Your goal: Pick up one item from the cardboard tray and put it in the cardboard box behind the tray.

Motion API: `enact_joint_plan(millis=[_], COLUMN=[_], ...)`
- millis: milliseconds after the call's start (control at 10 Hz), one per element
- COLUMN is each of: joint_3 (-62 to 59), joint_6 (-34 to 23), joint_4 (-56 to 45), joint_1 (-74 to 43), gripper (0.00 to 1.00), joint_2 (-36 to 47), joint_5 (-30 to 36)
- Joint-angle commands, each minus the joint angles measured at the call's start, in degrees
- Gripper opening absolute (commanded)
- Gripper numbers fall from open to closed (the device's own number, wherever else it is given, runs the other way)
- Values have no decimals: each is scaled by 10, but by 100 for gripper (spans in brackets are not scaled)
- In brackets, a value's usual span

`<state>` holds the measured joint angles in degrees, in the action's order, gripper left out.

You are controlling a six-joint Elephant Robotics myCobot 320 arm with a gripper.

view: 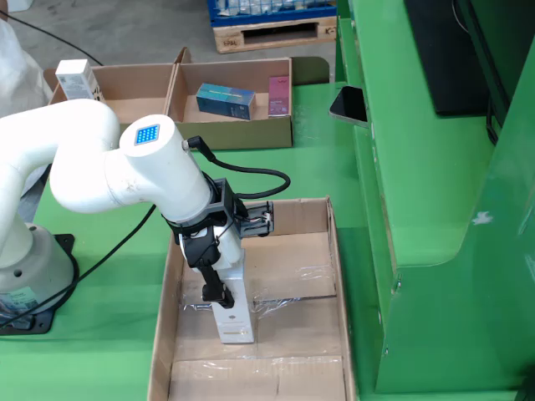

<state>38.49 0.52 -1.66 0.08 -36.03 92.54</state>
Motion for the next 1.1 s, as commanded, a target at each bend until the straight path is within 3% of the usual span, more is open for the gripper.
enact_joint_plan(millis=[0, 200, 400, 700, 800, 1000], joint_3=[-69, -20, -60, -184, -385, -385], joint_6=[-5, -8, -3, -2, -4, -7], joint_4=[-36, -22, -61, -133, -240, -227], joint_1=[7, 18, 34, 43, 45, 55], gripper=[0, 0, 0, 0, 0, 0], joint_2=[14, 85, 118, 97, 11, 26], joint_5=[5, 1, -16, -13, -11, -23])
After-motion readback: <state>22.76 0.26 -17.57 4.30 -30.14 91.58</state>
